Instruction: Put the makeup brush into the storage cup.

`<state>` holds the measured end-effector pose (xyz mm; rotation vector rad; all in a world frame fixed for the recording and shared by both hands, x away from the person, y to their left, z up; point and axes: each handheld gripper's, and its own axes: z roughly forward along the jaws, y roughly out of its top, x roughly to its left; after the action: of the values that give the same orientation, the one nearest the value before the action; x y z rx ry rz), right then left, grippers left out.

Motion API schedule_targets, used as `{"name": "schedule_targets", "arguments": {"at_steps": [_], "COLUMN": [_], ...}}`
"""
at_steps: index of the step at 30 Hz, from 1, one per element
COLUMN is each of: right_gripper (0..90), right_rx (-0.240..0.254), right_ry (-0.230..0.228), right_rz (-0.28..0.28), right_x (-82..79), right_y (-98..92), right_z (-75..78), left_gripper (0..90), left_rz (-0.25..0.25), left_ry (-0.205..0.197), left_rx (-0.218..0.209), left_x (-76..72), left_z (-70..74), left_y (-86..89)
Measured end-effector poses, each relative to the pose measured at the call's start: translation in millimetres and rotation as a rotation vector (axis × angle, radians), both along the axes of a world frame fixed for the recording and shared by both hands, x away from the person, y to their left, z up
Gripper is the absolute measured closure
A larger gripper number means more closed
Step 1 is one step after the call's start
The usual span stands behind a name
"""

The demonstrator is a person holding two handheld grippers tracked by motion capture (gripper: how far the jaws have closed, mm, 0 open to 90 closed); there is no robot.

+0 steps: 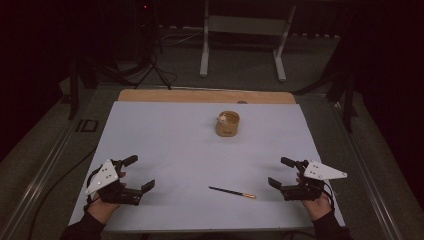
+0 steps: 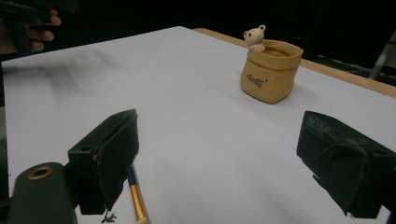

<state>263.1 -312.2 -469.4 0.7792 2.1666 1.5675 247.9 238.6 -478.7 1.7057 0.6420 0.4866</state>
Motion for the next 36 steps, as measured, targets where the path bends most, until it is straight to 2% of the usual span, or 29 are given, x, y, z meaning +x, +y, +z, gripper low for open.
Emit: {"name": "schedule_targets", "arguments": {"at_steps": [18, 25, 36], "right_gripper": [12.9, 13.4, 13.3], "right_rx": [-0.014, -0.019, -0.034], "right_ry": [0.004, 0.018, 0.018], "right_rz": [0.013, 0.041, 0.034], "right_x": [-1.6, -2.0, -2.3], "right_y": [2.6, 4.7, 5.9], "right_z": [-1.0, -2.1, -1.9], "left_gripper": [1.2, 1.2, 1.2], "left_rz": [-0.003, -0.006, -0.002], "left_ry": [-0.002, -0.004, -0.007], "left_rx": [0.003, 0.006, -0.003], "left_x": [0.8, 0.8, 0.8], "left_z": [-0.4, 0.1, 0.4], "left_y": [-1.0, -1.9, -1.0]}}
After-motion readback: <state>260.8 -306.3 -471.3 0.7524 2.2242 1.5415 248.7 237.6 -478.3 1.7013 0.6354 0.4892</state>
